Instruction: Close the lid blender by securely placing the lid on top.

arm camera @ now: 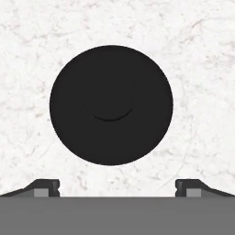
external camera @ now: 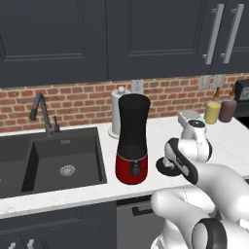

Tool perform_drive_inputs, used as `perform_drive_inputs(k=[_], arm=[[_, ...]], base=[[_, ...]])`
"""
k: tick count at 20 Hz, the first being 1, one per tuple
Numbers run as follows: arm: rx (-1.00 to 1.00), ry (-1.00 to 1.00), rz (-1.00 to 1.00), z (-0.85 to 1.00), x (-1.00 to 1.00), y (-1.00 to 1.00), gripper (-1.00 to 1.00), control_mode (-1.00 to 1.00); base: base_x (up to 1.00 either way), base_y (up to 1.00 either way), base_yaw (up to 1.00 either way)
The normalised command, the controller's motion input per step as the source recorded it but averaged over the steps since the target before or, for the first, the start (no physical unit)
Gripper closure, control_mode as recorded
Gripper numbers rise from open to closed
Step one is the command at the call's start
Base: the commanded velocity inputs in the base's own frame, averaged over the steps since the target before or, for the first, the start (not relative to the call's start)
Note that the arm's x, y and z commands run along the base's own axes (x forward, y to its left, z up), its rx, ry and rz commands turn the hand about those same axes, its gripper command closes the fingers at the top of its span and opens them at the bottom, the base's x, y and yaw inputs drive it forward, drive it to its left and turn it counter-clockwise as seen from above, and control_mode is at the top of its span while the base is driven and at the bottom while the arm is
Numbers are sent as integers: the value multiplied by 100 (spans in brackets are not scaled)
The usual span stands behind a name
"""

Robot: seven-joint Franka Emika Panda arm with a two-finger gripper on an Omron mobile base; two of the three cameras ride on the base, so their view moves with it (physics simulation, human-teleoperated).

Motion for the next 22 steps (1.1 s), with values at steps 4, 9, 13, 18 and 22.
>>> perform_drive_inputs(k=[4,9,13,18,22], arm=[[0,0,0,-19,8,0,-100,-100],[0,0,0,-18,12,0,-100,-100],[0,0,0,-13,18,0,-100,-100],[0,0,0,-11,20,0,-100,-100],[0,0,0,-12,19,1,-100,-100]], base=[[0,0,0],[0,0,0],[0,0,0],[0,0,0],[0,0,0]])
